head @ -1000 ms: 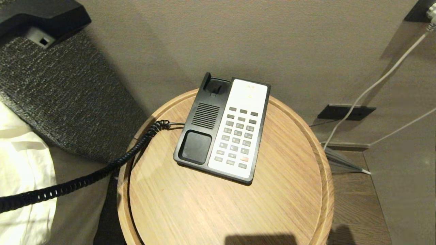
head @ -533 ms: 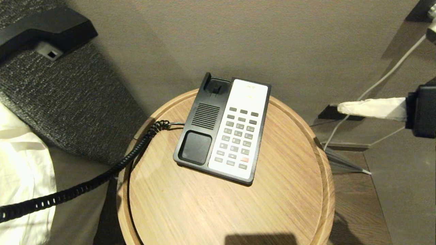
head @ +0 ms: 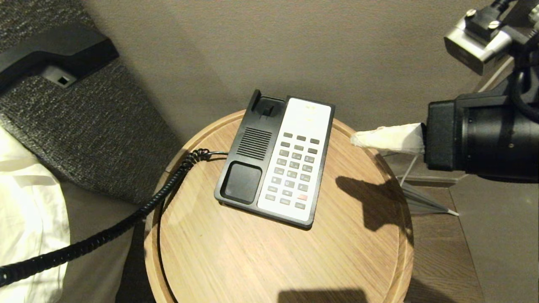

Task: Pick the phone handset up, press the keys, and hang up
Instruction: Dial the number

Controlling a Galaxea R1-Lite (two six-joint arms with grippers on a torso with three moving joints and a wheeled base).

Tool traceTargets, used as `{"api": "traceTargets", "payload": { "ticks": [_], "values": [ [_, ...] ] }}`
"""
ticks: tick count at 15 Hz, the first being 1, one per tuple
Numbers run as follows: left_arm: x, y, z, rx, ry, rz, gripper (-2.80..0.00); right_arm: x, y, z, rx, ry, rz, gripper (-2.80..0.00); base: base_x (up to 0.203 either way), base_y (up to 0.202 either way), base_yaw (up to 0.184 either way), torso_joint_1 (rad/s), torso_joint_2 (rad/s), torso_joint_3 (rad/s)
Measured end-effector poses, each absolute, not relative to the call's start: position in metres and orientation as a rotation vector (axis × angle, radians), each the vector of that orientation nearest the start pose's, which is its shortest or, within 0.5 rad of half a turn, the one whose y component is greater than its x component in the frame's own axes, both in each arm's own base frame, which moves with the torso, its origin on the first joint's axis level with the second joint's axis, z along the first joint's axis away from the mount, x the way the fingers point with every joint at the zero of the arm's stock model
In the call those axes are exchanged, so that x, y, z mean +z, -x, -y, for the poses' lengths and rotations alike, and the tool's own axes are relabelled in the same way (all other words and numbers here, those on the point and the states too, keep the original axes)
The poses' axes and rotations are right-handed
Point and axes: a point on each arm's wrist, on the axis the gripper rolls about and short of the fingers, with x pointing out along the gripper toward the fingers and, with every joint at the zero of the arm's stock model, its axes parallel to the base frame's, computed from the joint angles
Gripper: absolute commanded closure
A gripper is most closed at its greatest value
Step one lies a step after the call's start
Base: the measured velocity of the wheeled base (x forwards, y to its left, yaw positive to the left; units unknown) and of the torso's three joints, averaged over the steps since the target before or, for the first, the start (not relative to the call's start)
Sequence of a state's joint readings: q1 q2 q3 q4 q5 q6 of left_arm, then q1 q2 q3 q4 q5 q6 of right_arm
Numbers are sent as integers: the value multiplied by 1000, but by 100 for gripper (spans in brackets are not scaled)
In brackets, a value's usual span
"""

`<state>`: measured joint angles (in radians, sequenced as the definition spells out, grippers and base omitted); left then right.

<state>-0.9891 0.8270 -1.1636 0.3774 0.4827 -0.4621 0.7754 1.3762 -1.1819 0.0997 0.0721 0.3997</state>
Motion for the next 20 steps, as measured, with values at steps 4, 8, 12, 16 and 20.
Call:
{"api": "traceTargets", "payload": {
  "ticks": [4, 8, 12, 16, 20],
  "values": [
    [345, -28, 24, -489, 424, -146, 0, 296, -174, -181, 737, -269, -413, 0, 0, 0, 0, 0, 0, 0],
    [343, -28, 23, -489, 423, -148, 0, 283, -178, -197, 751, -239, -458, 0, 0, 0, 0, 0, 0, 0],
    [343, -27, 22, -489, 424, -146, 0, 274, -183, -204, 739, -224, -485, 0, 0, 0, 0, 0, 0, 0],
    [342, -27, 22, -489, 423, -148, 0, 269, -189, -210, 732, -224, -479, 0, 0, 0, 0, 0, 0, 0],
    [340, -26, 21, -490, 421, -149, 0, 265, -193, -214, 725, -218, -485, 0, 0, 0, 0, 0, 0, 0]
  ]
}}
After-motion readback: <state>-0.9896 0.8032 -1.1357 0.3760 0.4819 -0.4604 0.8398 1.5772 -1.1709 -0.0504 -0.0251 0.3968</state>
